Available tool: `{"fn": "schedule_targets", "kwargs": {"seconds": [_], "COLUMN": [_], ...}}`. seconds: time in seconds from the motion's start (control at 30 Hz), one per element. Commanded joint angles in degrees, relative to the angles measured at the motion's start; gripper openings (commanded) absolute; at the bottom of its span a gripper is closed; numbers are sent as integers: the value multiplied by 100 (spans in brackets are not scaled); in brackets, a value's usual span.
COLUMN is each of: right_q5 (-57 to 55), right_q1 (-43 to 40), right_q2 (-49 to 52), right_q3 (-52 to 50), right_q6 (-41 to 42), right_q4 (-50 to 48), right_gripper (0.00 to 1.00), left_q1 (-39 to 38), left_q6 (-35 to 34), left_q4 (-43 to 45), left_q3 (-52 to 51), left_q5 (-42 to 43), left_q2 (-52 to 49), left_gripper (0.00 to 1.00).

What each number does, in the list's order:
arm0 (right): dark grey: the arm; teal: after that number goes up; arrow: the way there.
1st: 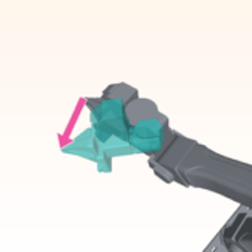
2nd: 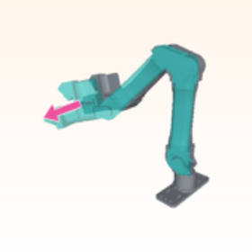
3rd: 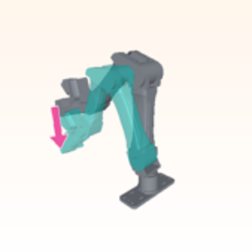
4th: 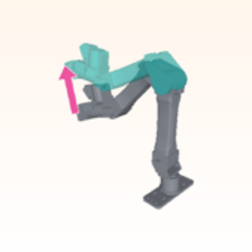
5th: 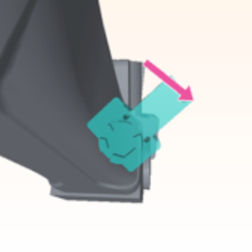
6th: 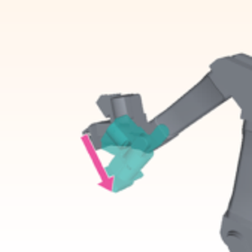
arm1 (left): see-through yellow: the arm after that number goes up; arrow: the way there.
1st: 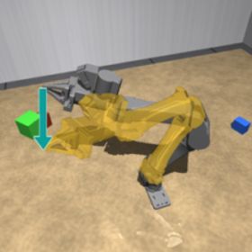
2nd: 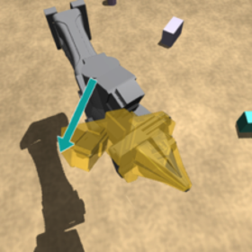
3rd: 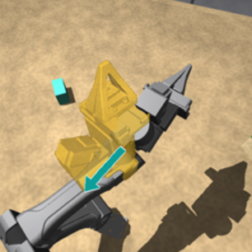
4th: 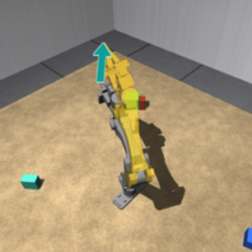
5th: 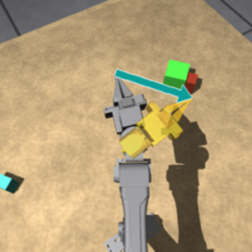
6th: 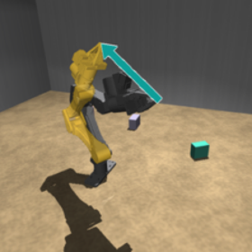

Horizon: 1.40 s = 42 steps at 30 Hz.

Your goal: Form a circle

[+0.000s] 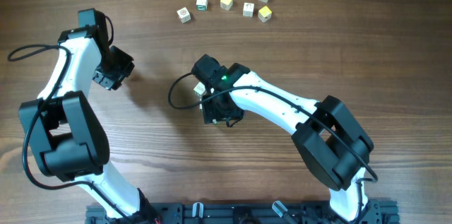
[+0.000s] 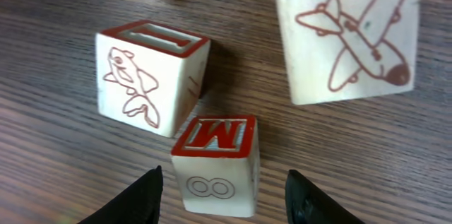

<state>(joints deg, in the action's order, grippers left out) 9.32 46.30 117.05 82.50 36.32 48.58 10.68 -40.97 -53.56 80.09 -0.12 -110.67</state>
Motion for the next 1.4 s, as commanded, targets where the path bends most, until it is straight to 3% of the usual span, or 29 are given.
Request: {"fn": "schedule_targets", "kwargs": {"seconds": [0.0,0.3,0.5,0.63,0.73,0.83,0.93,1.0,1.13,1.37], "right_q5": [-170,-162,-140,-142,105,122,125,203,273,271], "right_q1": [-90,-138,-138,-138,-138,-138,-138,-138,-138,-138], "right_q2": [70,70,70,70,70,70,70,70,70,70], "right_q3": [31,31,31,31,33,33,33,33,33,33], "right_q6": [133,116,111,107,-428,-476,-461,-461,-463,-787], "right_q4": [52,74,105,63,-101,-107,-55,15,70,33], "right_gripper": [56,51,35,35,36,49,53,50,35,33], "left_q1": [-7,-7,-7,-7,-7,-7,-7,-7,-7,-7], "left_q6": [26,24,24,24,26,24,24,24,24,24], "left_q4": [-2,-2,-2,0,0,-2,-2,0,0,0], "left_q3": [81,81,81,81,81,81,81,81,81,81], "left_q5": [11,11,11,11,11,11,11,11,13,31], "left_q2": [118,118,118,118,118,118,118,118,118,118], "left_gripper": [40,41,41,41,42,42,42,42,42,43]}}
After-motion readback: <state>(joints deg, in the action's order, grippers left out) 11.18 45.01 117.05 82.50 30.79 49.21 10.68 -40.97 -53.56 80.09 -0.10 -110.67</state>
